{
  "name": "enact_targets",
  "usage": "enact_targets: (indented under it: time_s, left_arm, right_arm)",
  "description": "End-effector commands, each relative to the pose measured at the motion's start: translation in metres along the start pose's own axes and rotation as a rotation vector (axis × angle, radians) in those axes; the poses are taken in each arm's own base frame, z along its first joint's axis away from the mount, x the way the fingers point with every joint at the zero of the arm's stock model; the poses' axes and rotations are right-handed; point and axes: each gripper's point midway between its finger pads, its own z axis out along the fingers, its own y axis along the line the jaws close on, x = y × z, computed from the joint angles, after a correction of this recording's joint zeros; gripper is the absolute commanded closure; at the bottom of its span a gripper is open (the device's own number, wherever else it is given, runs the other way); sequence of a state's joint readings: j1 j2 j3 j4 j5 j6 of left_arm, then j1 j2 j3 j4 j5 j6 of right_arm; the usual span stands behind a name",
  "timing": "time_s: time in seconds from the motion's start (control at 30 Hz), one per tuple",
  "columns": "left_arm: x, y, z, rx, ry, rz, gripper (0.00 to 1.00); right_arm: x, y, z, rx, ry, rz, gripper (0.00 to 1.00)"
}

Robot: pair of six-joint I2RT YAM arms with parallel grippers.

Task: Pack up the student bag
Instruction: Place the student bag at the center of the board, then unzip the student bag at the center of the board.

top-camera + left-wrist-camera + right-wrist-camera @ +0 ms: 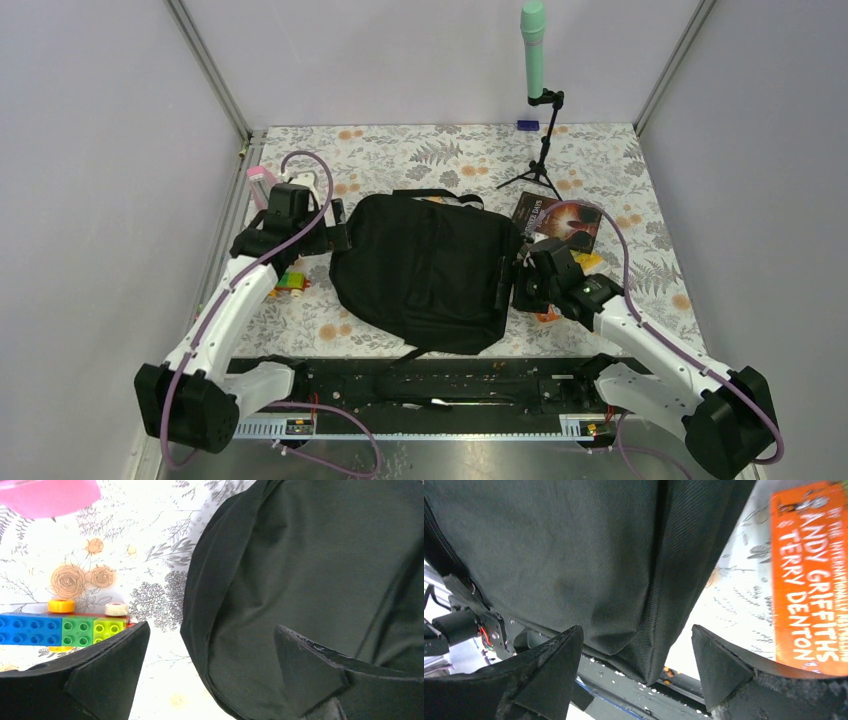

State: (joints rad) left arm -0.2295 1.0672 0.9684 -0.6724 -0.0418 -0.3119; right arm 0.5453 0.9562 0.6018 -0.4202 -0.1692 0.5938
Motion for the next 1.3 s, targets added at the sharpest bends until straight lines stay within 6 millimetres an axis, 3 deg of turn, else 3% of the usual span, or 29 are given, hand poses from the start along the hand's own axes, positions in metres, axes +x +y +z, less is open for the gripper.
enact_targets:
  time_s: [0.0,0.23,0.27,0.43,0.5,0.57,0.63,0.7,0.97,1.07,1.13,1.17,1.27]
  left_arm:
    - [0.010,0.011,0.020,-0.042,0.060,-0.009,0.03]
    - [0.026,0.003,0.034,0.008,0.139,-0.010,0.08]
    - [0.030,0.000,0.036,0.025,0.158,-0.010,0.08]
    - [0.051,-0.002,0.047,0.045,0.254,-0.006,0.25]
    - [0.056,-0.005,0.050,0.061,0.279,-0.009,0.42]
    - [0.054,-0.009,0.050,0.080,0.278,-0.014,0.67]
    - [0.047,-0.012,0.050,0.090,0.264,-0.021,0.88]
    - [0.036,-0.015,0.049,0.090,0.239,-0.023,1.00]
    - [-0.020,-0.018,0.040,0.051,0.084,-0.058,1.00]
    - [-0.029,-0.023,0.047,0.057,0.087,-0.061,1.00]
    - [-0.028,-0.022,0.052,0.048,0.111,-0.048,1.00]
    - [-0.026,-0.020,0.053,0.040,0.127,-0.038,0.93]
    - [-0.023,-0.015,0.051,0.020,0.137,-0.010,0.43]
  right_arm:
    - [0.012,0.017,0.008,-0.056,0.025,0.035,0.15]
    - [0.007,0.021,0.012,-0.060,-0.006,0.033,0.24]
    - [0.006,0.021,0.011,-0.060,-0.012,0.028,0.28]
    - [0.001,0.025,0.010,-0.068,-0.026,0.010,0.70]
    - [0.001,0.027,0.009,-0.077,-0.026,0.005,0.86]
    - [0.002,0.032,0.008,-0.090,-0.027,-0.005,0.98]
    - [0.004,0.040,0.006,-0.105,-0.035,-0.025,1.00]
    - [0.007,0.051,0.004,-0.136,-0.041,-0.040,1.00]
    - [0.035,0.090,0.015,-0.230,0.003,-0.065,1.00]
    - [0.045,0.096,0.022,-0.235,0.030,-0.076,0.99]
    - [0.045,0.094,0.023,-0.222,0.033,-0.090,0.83]
    - [0.043,0.091,0.021,-0.204,0.027,-0.110,0.73]
    - [0.027,0.080,0.007,-0.130,-0.034,-0.203,0.43]
